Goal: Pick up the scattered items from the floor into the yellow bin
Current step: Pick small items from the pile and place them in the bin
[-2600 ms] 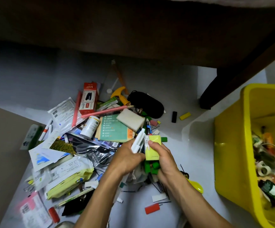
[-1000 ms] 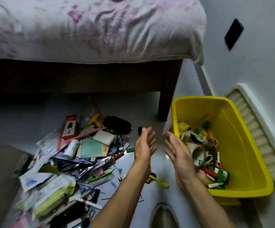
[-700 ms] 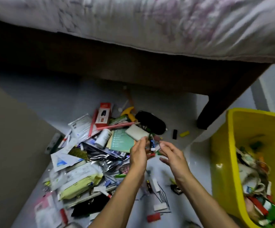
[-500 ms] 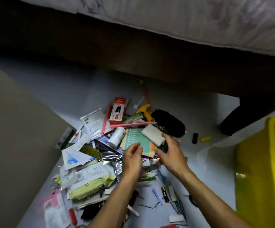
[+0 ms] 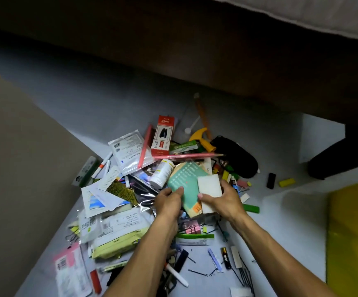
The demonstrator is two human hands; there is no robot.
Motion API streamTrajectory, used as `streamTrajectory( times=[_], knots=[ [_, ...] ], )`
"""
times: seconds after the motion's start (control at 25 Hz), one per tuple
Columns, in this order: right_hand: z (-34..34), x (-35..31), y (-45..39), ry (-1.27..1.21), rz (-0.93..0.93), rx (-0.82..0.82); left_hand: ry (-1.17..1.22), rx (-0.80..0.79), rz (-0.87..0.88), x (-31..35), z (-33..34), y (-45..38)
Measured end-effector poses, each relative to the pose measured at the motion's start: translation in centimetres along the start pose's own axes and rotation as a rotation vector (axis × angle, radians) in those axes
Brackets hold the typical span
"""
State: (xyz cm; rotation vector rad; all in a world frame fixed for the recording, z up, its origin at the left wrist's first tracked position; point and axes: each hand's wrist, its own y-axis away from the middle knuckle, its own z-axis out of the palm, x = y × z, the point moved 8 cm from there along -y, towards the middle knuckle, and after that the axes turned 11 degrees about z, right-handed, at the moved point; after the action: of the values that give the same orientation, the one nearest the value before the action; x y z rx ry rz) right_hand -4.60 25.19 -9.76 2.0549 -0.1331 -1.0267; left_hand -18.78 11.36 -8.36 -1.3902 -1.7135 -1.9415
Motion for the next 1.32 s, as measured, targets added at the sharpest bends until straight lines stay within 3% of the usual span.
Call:
streamTrajectory(
  times=[0.2, 0.32, 0.48, 0.6, 0.84, 0.92, 1.0, 1.08, 1.2, 1.32],
  knots=[
    [-1.3, 0.2, 4.1, -0.213, -0.005, 0.033, -0.078, 0.026, 0.062, -0.9, 0.2, 2.8],
    [-2.9, 0.7, 7.2, -0.282, -0.007, -0.025, 0.039, 0.024, 0.079, -0.9, 0.3, 5.5],
    [-8.2, 2.3, 12.5, -0.418, -0.016, -0.031, 0.175, -0.134, 0.089, -0.5, 2.8, 10.9],
    [-13.9, 4.3, 16.9, -0.594, -0.042, 0.054, 0.189, -0.302, 0.096, 0.7, 6.4, 15.1],
    [-30.0, 10.3, 26.6, -1.009, -0.179, 0.471, 0.042, -0.569, 0.189, 1.1, 14.6, 24.1],
    [-33.4, 12.0, 28.3, -0.889, -0.11, 0.621, 0.023, -0.584, 0.201, 0.5, 15.6, 25.5],
    [-35.6, 13.4, 29.0, -0.478, 0.082, 0.808, -0.017, -0.572, 0.213, 0.1, 15.6, 26.1],
    [-35.5, 12.1, 29.4, -0.123, 0.079, 0.919, -0.06, -0.511, 0.228, -0.3, 14.3, 25.7],
    [-30.2, 7.2, 28.1, 0.01, -0.223, 0.825, -0.107, -0.385, 0.235, -0.6, 10.5, 23.2],
    [-22.0, 3.9, 24.8, 0.101, -0.345, 0.54, -0.111, -0.295, 0.24, -1.2, 6.3, 20.0]
  ],
)
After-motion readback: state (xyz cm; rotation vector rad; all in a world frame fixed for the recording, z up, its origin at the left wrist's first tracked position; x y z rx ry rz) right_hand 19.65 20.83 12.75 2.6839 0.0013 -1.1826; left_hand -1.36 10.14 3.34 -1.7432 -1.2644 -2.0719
